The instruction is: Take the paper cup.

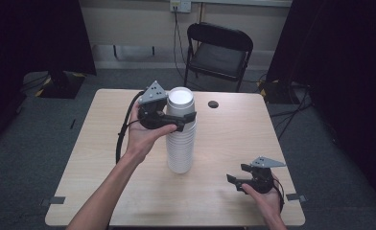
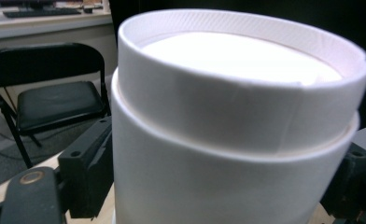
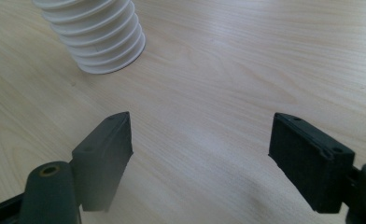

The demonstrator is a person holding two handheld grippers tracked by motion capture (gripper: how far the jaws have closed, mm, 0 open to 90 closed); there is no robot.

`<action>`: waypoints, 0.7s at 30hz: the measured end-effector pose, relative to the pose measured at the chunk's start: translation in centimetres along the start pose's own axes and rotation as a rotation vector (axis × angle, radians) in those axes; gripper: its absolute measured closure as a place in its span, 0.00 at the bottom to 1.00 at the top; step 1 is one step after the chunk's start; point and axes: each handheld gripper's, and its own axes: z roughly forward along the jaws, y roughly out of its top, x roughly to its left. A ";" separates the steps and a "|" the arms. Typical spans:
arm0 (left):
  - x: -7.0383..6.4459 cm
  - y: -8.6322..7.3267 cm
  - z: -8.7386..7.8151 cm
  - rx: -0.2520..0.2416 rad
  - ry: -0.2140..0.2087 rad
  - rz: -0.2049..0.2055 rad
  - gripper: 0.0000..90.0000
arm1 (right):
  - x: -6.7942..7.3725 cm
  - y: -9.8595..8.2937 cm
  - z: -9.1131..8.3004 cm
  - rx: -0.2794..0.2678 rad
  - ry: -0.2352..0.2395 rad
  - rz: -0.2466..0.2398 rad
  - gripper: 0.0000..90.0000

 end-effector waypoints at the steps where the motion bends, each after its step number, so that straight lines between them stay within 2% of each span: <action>1: 0.0 0.0 -0.1 0.004 -0.001 0.006 0.17 | 0.0 0.0 0.0 0.001 0.002 -0.003 0.24; 3: 0.0 0.0 0.0 0.002 0.004 0.014 0.17 | 0.1 -0.1 0.0 0.002 0.002 -0.001 0.24; 5: 0.1 -0.1 0.1 -0.002 -0.002 0.005 0.16 | 0.1 -0.1 0.0 0.008 0.002 0.002 0.24; 10: 0.2 -0.3 0.5 0.027 -0.002 0.020 0.14 | 0.1 -0.1 0.2 0.013 0.002 0.002 0.24; 13: 0.1 -0.3 0.8 0.021 0.003 0.001 0.15 | 0.0 0.0 0.3 0.015 0.008 0.004 0.25; 16: 0.1 -0.4 1.1 0.021 0.012 0.010 0.15 | -0.1 0.0 0.5 0.027 0.023 0.010 0.25; 21: 0.0 -0.3 1.0 0.023 0.016 0.018 0.16 | -0.1 0.2 0.5 0.015 0.019 0.005 0.25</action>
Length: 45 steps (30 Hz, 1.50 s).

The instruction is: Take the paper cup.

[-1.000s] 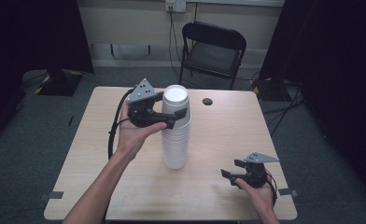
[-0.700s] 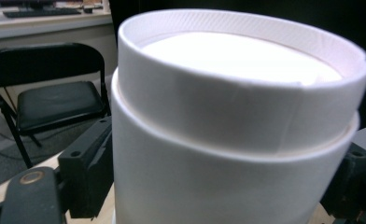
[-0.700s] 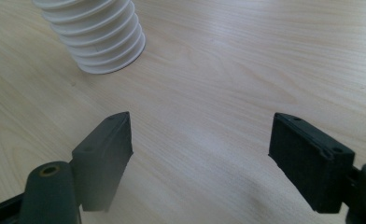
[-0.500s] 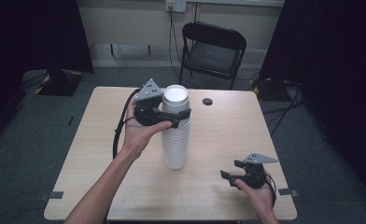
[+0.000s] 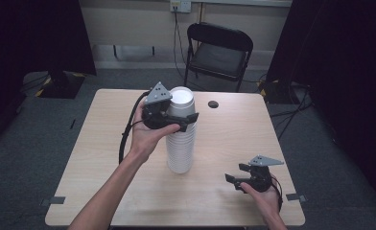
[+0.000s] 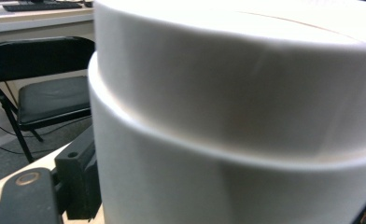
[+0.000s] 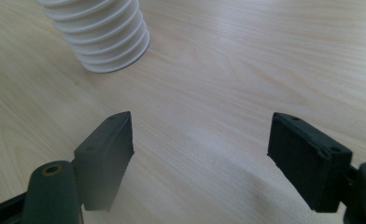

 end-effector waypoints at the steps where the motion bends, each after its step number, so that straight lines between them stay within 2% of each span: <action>1: 0.0 0.0 -0.1 0.004 -0.001 0.003 0.16 | 0.0 0.0 0.0 -0.001 0.003 0.001 0.25; 5: -0.1 0.1 -0.1 0.011 0.006 0.002 0.16 | -0.1 -0.1 0.0 0.000 0.004 0.000 0.24; 10: -0.1 0.5 -0.3 -0.009 0.006 -0.010 0.16 | 0.0 -0.1 -0.1 -0.003 0.001 -0.001 0.24; 16: 0.0 1.3 -0.9 -0.019 0.000 0.003 0.16 | -0.1 -0.1 0.0 -0.001 -0.001 -0.002 0.24; 20: -0.2 1.5 -1.0 -0.025 0.013 0.015 0.17 | 0.0 -0.1 -0.1 -0.002 0.001 -0.001 0.25; 24: 0.0 1.6 -1.1 -0.038 0.001 -0.002 0.17 | -0.1 -0.1 -0.1 -0.003 0.000 0.002 0.25; 30: 0.0 2.0 -1.4 -0.063 0.002 -0.003 0.17 | -0.1 -0.1 -0.1 -0.003 0.001 0.002 0.25; 33: 0.2 2.2 -1.7 -0.087 -0.009 -0.039 0.17 | -0.1 -0.1 -0.1 -0.003 0.001 0.002 0.25; 37: 0.2 2.5 -1.8 -0.090 -0.009 -0.037 0.17 | -0.1 -0.1 -0.1 -0.004 -0.005 0.003 0.25; 39: 0.1 2.6 -1.8 -0.089 -0.007 -0.027 0.17 | -0.1 -0.1 -0.2 -0.004 -0.006 0.003 0.25; 40: 0.0 2.7 -1.9 -0.087 0.011 -0.009 0.17 | -0.1 -0.1 -0.1 -0.004 -0.005 0.005 0.25; 45: 0.0 3.1 -2.3 -0.103 0.009 -0.016 0.17 | -0.1 -0.1 -0.1 -0.004 -0.002 0.005 0.25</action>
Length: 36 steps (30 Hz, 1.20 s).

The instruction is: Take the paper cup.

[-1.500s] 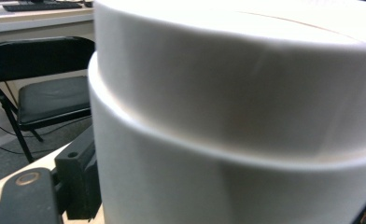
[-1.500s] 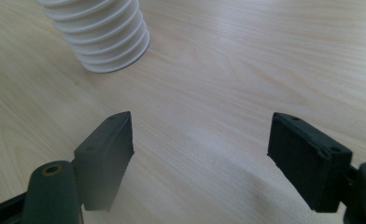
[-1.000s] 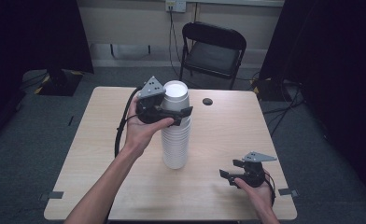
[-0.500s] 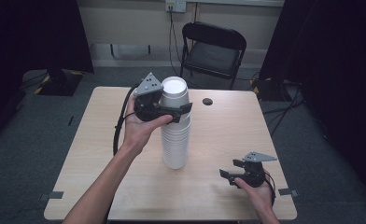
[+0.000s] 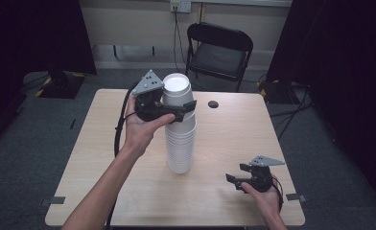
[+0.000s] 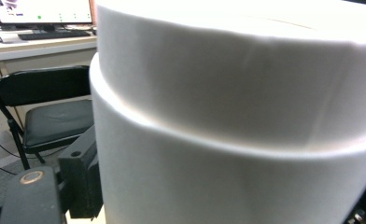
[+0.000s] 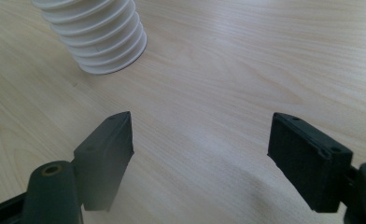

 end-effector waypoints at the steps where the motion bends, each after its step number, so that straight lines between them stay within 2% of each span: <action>1: 0.0 0.1 0.0 -0.008 0.001 -0.002 0.17 | 0.0 0.0 0.0 0.000 -0.003 -0.001 0.25; 20: 0.3 2.0 -1.3 -0.064 0.006 0.000 0.17 | 0.0 0.0 -0.1 0.000 -0.015 -0.001 0.25; 28: 0.3 2.5 -2.2 -0.091 0.035 -0.003 0.17 | 0.0 0.1 0.0 0.001 -0.015 -0.001 0.24; 32: 0.0 2.8 -2.9 -0.111 0.032 0.019 0.17 | 0.0 0.1 0.0 0.003 -0.016 -0.003 0.24; 36: -0.3 2.9 -3.2 -0.129 0.022 0.023 0.17 | 0.1 0.1 0.0 0.002 -0.016 -0.002 0.24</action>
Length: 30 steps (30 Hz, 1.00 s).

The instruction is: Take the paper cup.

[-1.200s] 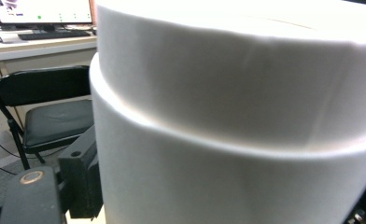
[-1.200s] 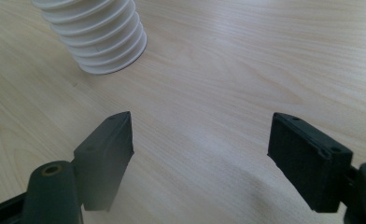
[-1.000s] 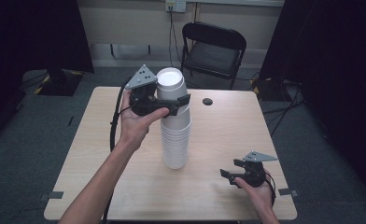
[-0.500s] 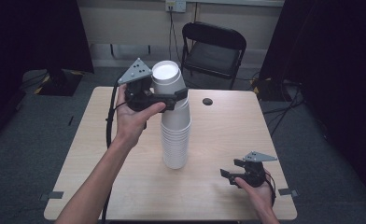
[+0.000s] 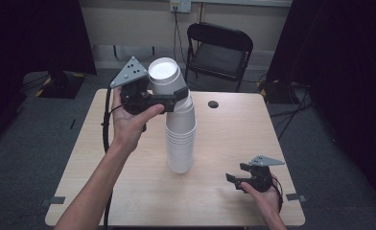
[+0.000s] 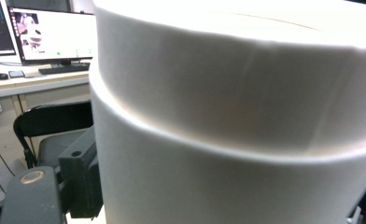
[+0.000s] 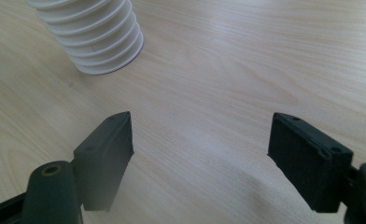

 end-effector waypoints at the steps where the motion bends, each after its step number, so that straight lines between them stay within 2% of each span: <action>1: -0.2 0.1 -0.3 -0.011 0.002 0.007 0.17 | 0.0 0.0 0.0 -0.003 0.001 0.000 0.24; 2: -0.2 0.1 -0.5 -0.015 0.000 0.018 0.17 | 0.0 0.0 0.0 -0.004 0.000 -0.002 0.24; 9: -0.7 -0.3 -2.1 -0.031 -0.018 0.023 0.17 | 0.1 0.0 0.0 -0.002 -0.001 -0.002 0.24; 12: -0.6 -0.5 -2.5 -0.035 -0.012 0.010 0.17 | 0.1 0.0 0.0 -0.003 0.000 -0.004 0.24; 13: -0.4 -0.7 -3.0 -0.044 -0.033 -0.019 0.17 | 0.1 0.0 -0.1 -0.004 -0.001 -0.003 0.24; 14: -0.3 -0.8 -3.3 -0.046 -0.036 -0.029 0.17 | 0.1 0.0 -0.1 -0.003 -0.003 -0.003 0.24; 16: -0.2 -1.0 -3.8 -0.036 -0.012 -0.006 0.17 | 0.1 0.0 0.0 -0.001 -0.005 -0.001 0.24; 18: -0.2 -1.2 -4.0 -0.039 -0.019 -0.008 0.17 | 0.1 0.0 0.0 -0.001 -0.005 -0.003 0.24; 21: 0.2 -2.4 -4.7 -0.023 -0.016 -0.025 0.17 | 0.2 0.0 0.1 0.002 -0.004 -0.006 0.24; 24: 0.4 -3.2 -5.1 -0.002 -0.013 -0.018 0.17 | 0.3 0.0 0.1 0.003 -0.004 -0.006 0.24; 30: 0.4 -5.0 -5.8 -0.002 -0.014 -0.031 0.17 | 0.4 0.1 0.1 -0.003 -0.004 -0.007 0.24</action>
